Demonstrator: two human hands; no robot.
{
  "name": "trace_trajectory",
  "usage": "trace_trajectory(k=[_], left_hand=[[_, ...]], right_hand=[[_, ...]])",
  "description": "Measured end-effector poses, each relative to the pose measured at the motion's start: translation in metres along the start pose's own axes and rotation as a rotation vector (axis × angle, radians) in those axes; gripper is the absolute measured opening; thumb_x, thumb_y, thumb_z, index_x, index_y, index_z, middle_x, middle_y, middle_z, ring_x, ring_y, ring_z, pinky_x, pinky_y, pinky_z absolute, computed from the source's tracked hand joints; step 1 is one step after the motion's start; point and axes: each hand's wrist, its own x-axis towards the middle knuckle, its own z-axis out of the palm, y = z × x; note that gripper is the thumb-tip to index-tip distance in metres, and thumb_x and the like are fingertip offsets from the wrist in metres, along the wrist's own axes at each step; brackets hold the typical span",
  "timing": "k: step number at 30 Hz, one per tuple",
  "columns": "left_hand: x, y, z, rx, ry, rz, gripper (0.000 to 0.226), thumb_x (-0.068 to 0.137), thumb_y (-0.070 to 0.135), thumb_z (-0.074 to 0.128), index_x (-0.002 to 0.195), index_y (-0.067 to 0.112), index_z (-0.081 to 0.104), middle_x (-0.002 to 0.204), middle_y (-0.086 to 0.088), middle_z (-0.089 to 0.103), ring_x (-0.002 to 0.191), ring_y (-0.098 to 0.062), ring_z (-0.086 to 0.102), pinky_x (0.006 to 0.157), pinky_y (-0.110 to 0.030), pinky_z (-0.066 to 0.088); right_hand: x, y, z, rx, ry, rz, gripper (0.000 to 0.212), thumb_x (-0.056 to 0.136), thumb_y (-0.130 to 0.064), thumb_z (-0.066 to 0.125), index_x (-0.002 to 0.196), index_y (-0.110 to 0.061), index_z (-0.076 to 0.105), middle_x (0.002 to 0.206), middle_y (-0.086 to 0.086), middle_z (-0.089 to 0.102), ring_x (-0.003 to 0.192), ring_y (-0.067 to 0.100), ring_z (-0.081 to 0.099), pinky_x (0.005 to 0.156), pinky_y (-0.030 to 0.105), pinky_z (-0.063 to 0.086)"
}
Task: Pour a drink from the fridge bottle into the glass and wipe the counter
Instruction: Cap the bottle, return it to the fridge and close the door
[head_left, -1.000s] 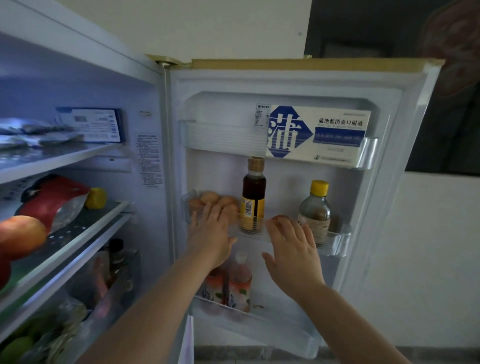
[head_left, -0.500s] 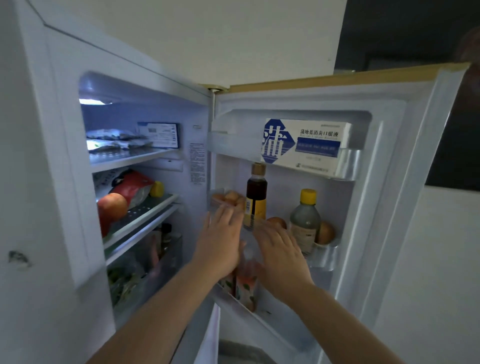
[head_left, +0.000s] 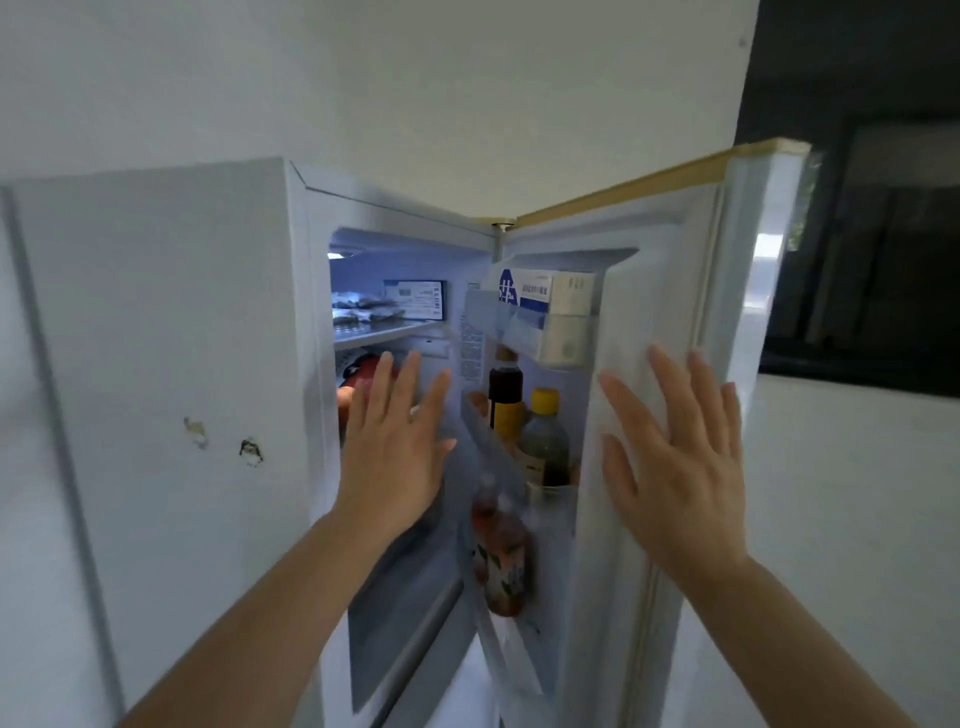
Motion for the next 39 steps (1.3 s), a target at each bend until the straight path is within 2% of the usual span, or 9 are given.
trace_trajectory(k=[3,9,13,17,20,24,28,33,39], left_hand=[[0.0,-0.019,-0.01,0.054,0.058,-0.046,0.077,0.074,0.028,0.077,0.139,0.007,0.041,0.146,-0.027,0.037,0.133,-0.049,0.035,0.102,-0.061,0.031],[-0.004,-0.052,-0.02,0.061,0.063,-0.159,0.086,0.082,0.037,0.067,0.147,0.006,0.02,0.153,-0.026,0.021,0.141,-0.044,0.021,0.11,-0.056,0.023],[-0.006,-0.073,-0.024,0.077,0.068,-0.174,0.086,0.084,0.04,0.063,0.146,0.0,0.017,0.152,-0.027,0.025,0.14,-0.043,0.025,0.109,-0.055,0.026],[-0.007,-0.095,-0.025,0.08,0.066,-0.181,0.08,0.091,0.052,0.036,0.147,-0.001,0.015,0.155,-0.022,0.018,0.142,-0.033,0.013,0.111,-0.048,0.016],[-0.01,-0.108,-0.019,0.104,0.056,-0.14,0.075,0.093,0.055,0.018,0.145,0.001,0.018,0.152,-0.022,0.028,0.139,-0.033,0.022,0.107,-0.05,0.023],[-0.014,-0.122,-0.014,0.125,0.047,-0.098,0.075,0.095,0.057,-0.001,0.144,0.005,0.02,0.15,-0.018,0.035,0.136,-0.036,0.035,0.105,-0.048,0.026],[-0.015,-0.135,-0.012,0.119,0.042,-0.069,0.069,0.096,0.053,0.003,0.143,0.007,0.025,0.148,-0.017,0.039,0.132,-0.039,0.042,0.102,-0.049,0.031],[-0.014,-0.144,-0.008,0.084,0.05,-0.022,0.065,0.09,0.045,0.031,0.143,0.008,0.024,0.149,-0.017,0.037,0.132,-0.039,0.041,0.102,-0.052,0.036],[-0.014,-0.147,-0.004,0.05,0.038,-0.001,0.067,0.088,0.041,0.035,0.144,0.007,0.022,0.15,-0.017,0.034,0.134,-0.039,0.039,0.104,-0.047,0.031]], right_hand=[[0.011,0.0,-0.003,0.001,-0.071,0.083,0.055,0.09,-0.038,0.033,0.143,-0.026,0.026,0.153,0.014,0.012,0.143,0.032,0.001,0.114,0.052,0.01],[0.019,-0.037,0.015,0.231,-0.058,-0.052,0.058,0.095,-0.041,0.024,0.148,-0.027,0.003,0.155,0.005,0.001,0.144,0.012,-0.014,0.113,0.046,0.012],[0.025,-0.065,0.021,0.518,0.07,-0.036,0.05,0.098,-0.04,0.02,0.145,-0.024,0.012,0.154,0.003,0.007,0.14,-0.007,-0.006,0.101,0.013,0.024],[0.035,-0.086,0.041,0.618,0.01,0.087,0.056,0.095,-0.029,0.024,0.143,-0.031,-0.005,0.152,-0.006,0.006,0.134,-0.019,-0.006,0.102,-0.005,0.008],[0.04,-0.104,0.06,0.621,-0.087,0.051,0.053,0.096,-0.033,0.018,0.142,-0.037,-0.007,0.152,-0.014,0.001,0.139,-0.01,-0.009,0.109,0.001,-0.002],[0.049,-0.132,0.066,0.71,-0.165,0.03,0.049,0.09,-0.045,0.011,0.13,-0.062,-0.013,0.15,-0.024,-0.009,0.143,0.0,-0.008,0.113,0.022,0.011],[0.058,-0.154,0.074,0.75,-0.208,0.002,0.049,0.088,-0.05,0.011,0.13,-0.063,-0.012,0.15,-0.026,-0.011,0.143,0.002,-0.007,0.112,0.026,0.015],[0.063,-0.175,0.086,0.801,-0.223,0.001,0.049,0.095,-0.041,0.018,0.13,-0.057,-0.011,0.153,-0.02,-0.005,0.144,0.003,-0.003,0.112,0.019,0.011],[0.065,-0.186,0.099,0.791,-0.174,0.014,0.049,0.092,-0.043,0.014,0.134,-0.053,-0.009,0.155,-0.013,0.002,0.145,0.006,0.002,0.113,0.015,0.008]])
